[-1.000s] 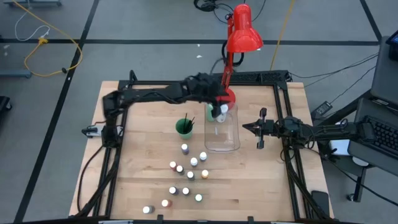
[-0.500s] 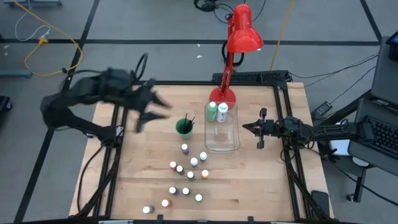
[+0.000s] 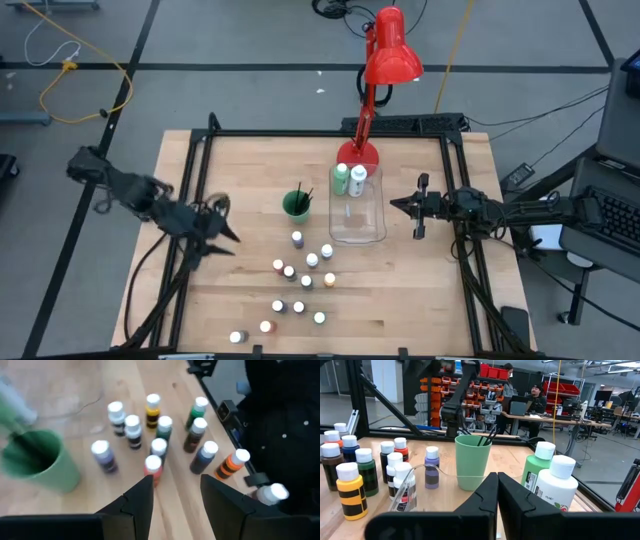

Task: Pick & Place Paint Supplies
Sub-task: Put the top orange paint bottle into the transparent bin

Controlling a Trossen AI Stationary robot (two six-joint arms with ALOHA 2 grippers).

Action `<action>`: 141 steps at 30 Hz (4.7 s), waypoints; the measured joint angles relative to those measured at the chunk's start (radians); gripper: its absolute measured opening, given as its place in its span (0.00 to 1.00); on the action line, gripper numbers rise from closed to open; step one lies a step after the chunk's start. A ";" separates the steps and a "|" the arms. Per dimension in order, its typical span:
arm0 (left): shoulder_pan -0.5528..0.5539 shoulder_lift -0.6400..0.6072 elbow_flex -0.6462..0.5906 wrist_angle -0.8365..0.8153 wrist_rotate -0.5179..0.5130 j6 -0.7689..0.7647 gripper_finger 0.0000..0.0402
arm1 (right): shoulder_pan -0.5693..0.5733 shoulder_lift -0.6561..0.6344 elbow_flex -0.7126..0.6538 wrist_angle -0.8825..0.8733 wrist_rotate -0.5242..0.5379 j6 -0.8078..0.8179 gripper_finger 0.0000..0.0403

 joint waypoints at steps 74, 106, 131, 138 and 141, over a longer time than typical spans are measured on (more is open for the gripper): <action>0.043 0.476 -0.726 1.559 -0.061 0.073 0.49 | 0.000 0.000 0.000 -0.003 0.000 0.016 0.01; 0.096 0.458 -0.727 1.505 0.149 0.117 0.79 | 0.000 0.000 0.000 -0.003 0.000 0.014 0.01; 0.090 0.459 -0.727 1.454 -0.014 0.099 0.62 | 0.000 0.000 0.000 -0.003 0.000 0.014 0.01; 0.090 0.459 -0.727 1.455 -0.016 0.102 0.59 | 0.000 0.000 0.000 -0.003 0.000 0.014 0.01; 0.090 0.459 -0.727 1.455 -0.016 0.105 0.55 | 0.000 0.000 0.000 -0.003 0.000 0.014 0.01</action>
